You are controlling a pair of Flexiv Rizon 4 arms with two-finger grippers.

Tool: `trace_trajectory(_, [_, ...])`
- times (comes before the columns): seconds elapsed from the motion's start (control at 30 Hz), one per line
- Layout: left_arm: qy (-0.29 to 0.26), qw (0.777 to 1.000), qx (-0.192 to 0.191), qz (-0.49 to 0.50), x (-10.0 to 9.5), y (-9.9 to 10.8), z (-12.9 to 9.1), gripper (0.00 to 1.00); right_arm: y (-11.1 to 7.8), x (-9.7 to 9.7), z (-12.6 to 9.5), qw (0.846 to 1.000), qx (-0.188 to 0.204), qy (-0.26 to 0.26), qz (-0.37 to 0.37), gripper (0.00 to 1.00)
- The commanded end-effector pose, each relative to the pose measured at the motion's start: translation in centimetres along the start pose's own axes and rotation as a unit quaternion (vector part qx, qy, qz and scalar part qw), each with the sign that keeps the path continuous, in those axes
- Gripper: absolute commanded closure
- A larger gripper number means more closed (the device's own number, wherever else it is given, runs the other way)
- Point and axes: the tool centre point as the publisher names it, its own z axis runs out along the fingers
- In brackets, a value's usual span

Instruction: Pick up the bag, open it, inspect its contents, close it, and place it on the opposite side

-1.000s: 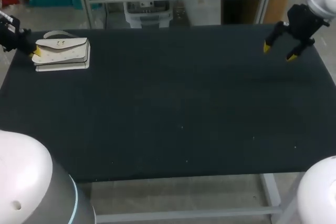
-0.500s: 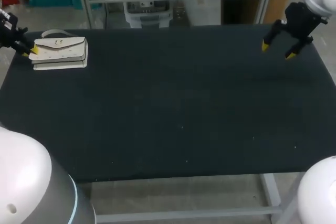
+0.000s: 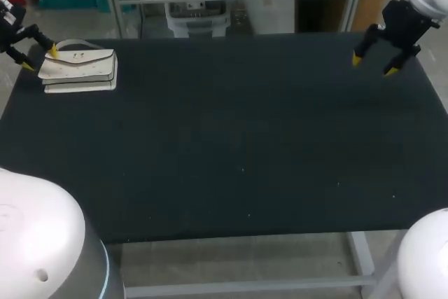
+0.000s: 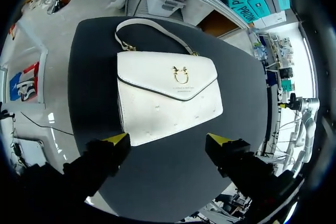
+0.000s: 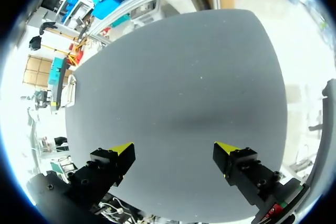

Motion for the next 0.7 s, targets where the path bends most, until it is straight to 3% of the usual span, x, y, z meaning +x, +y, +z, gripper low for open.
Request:
trace_trajectory(0.03, [-0.137, 0.985, 0.103, 0.008, 4.1, 3.8, 0.9, 0.00, 0.2, 0.3, -0.5, 1.000, 0.002, -0.016, -0.007, 0.00])
trace_trajectory(0.17, [-0.165, 0.982, 0.095, 0.005, 5.6, 4.3, 1.2, 0.00, 0.1, 0.2, -1.3, 1.000, -0.002, -0.029, -0.012, 0.00])
trace_trajectory(0.27, [-0.216, 0.971, 0.102, -0.003, 6.9, 4.8, 1.1, 0.00, 0.0, -0.2, -2.1, 0.999, 0.001, -0.048, -0.012, 0.00])
trace_trajectory(0.5, [-0.267, 0.956, 0.123, 0.006, 10.0, 5.2, -1.0, 0.00, 0.1, -1.1, -3.6, 0.997, 0.006, -0.074, -0.009, 0.00])
trace_trajectory(0.7, [-0.302, 0.944, 0.132, -0.001, 11.3, 4.9, -2.6, 0.00, 0.2, -1.7, -5.4, 0.996, -0.001, -0.092, -0.007, 0.00])
